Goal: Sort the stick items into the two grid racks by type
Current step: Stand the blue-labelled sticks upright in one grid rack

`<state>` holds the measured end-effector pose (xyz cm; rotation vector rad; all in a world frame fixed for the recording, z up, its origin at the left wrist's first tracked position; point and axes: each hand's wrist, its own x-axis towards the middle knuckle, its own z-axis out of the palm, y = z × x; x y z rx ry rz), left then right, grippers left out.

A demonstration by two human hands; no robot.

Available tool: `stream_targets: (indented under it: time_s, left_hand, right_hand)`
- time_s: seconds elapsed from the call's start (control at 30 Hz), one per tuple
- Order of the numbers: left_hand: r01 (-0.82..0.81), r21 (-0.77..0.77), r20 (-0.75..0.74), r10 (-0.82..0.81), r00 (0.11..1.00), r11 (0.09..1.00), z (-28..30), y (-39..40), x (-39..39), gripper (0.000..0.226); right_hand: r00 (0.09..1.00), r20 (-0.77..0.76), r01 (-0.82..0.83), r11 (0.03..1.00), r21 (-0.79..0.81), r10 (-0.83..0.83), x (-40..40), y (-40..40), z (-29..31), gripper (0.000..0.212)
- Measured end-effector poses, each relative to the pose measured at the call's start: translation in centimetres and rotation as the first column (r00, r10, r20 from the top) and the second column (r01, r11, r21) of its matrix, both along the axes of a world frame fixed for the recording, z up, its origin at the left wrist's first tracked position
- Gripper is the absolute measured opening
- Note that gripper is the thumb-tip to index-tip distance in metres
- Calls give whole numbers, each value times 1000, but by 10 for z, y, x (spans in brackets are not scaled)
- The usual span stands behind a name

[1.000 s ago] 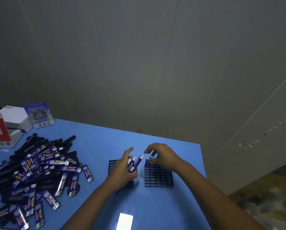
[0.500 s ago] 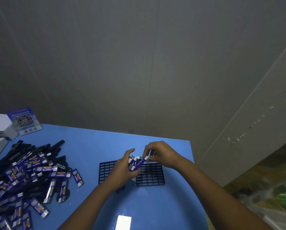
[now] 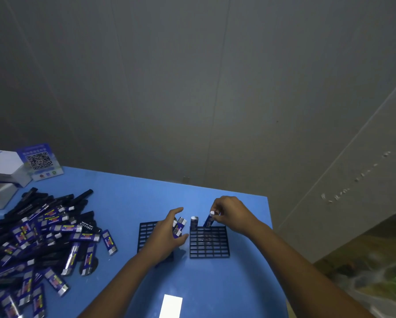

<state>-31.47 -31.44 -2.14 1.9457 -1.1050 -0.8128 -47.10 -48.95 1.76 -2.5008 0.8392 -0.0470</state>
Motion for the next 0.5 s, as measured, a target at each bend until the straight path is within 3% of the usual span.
stream_targets:
  time_s: [0.5]
  left_hand:
    - [-28,20,-3,28,1000,999,-9,1,12,73]
  right_hand:
    - [1000,-24,0,1000,-1,0,23,2,-27,6]
